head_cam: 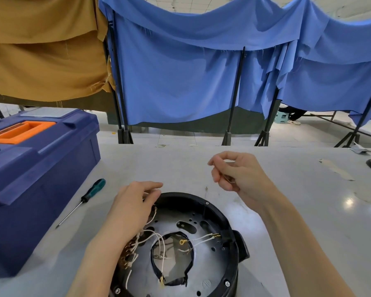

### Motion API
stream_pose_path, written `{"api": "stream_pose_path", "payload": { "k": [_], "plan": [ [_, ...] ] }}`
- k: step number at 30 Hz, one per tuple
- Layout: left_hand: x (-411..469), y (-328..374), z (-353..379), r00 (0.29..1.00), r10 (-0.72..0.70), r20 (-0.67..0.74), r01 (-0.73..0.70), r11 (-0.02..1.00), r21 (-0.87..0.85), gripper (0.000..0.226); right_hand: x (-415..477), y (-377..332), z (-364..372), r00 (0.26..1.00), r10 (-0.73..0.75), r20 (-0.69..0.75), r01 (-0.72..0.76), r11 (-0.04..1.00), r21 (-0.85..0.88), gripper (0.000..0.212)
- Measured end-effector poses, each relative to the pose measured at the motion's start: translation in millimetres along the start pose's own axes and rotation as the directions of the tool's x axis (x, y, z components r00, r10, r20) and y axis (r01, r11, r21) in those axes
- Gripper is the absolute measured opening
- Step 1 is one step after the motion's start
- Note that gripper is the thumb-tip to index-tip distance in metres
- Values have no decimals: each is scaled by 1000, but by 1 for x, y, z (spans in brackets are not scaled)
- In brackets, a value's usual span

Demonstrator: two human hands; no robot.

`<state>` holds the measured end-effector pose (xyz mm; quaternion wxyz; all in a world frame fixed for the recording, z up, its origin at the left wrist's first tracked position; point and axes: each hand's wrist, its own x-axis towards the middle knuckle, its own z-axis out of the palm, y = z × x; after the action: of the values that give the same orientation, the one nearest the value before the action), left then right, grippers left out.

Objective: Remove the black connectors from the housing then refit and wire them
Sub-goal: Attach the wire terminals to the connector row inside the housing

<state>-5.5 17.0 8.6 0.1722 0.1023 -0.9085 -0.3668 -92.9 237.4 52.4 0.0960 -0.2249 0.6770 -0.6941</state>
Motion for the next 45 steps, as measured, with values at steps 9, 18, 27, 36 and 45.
{"api": "stream_pose_path", "payload": {
  "k": [9, 18, 27, 36, 45],
  "plan": [
    [-15, 43, -17, 983, 180, -23, -181, 982, -59, 18, -9, -8, 12, 943, 79, 325, 15, 960, -278, 19],
    [-15, 14, -38, 962, -269, 53, 206, 833, 513, 40, -13, 1, 22, 879, 307, 364, -56, 826, -562, 11],
    [-12, 15, -25, 961, -274, 38, 233, 877, 420, 30, -9, 4, 9, 932, 296, 211, -108, 780, -617, 10],
    [-14, 20, -26, 926, -297, 232, 199, 908, 368, 57, -15, -9, 4, 973, 153, 170, 4, 731, -682, 14],
    [-21, 23, -38, 836, -369, 406, 169, 877, 449, 43, -44, -19, 48, 888, 164, 430, 98, 846, -524, 6]
  ]
}}
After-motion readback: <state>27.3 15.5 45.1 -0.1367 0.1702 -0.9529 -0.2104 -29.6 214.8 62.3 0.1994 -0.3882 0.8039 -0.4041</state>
